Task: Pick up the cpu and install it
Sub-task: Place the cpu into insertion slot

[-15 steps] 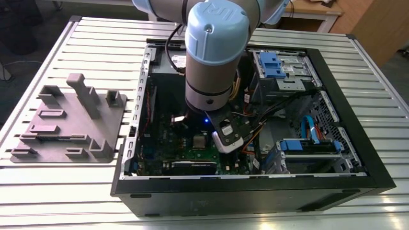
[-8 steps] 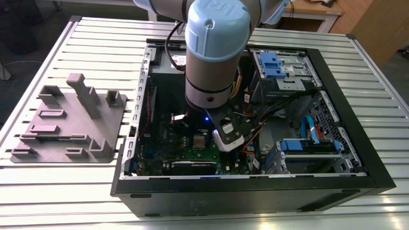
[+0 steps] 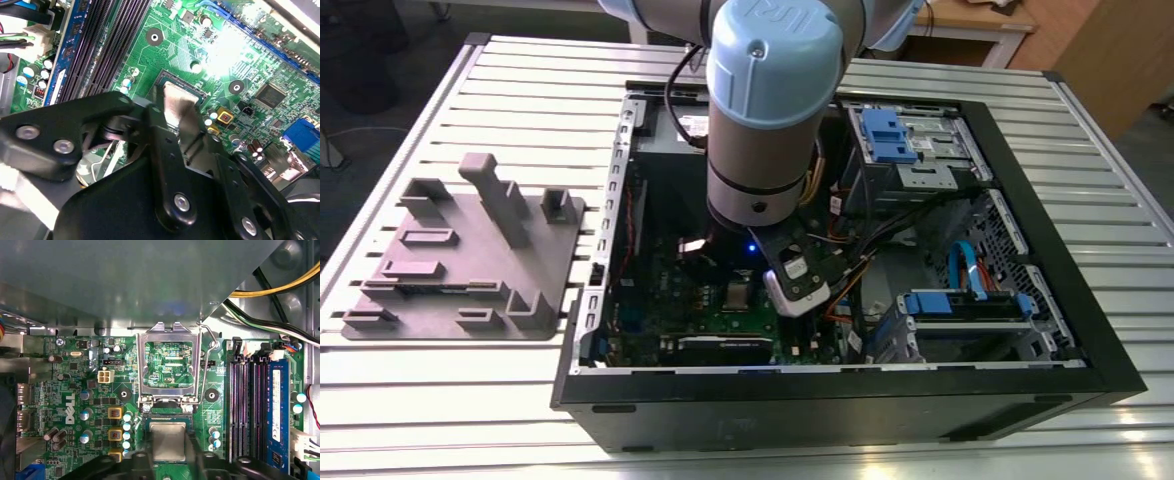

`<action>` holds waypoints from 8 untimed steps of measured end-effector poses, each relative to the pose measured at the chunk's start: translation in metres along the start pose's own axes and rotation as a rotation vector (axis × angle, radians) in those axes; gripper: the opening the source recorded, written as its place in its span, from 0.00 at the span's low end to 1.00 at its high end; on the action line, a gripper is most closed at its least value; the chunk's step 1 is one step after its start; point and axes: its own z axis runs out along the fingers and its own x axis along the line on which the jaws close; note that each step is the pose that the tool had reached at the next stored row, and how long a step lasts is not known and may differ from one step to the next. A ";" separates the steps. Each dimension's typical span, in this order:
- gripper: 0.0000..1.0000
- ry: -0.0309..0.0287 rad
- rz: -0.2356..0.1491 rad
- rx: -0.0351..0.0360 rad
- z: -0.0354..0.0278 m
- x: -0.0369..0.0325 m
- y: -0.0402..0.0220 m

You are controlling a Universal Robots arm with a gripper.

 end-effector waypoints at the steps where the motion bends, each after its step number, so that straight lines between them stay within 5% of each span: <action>1: 0.39 0.0000 0.000 0.0000 0.0000 0.0000 0.0000; 8: 0.10 0.0000 0.000 0.0000 -0.0001 0.0000 0.0000</action>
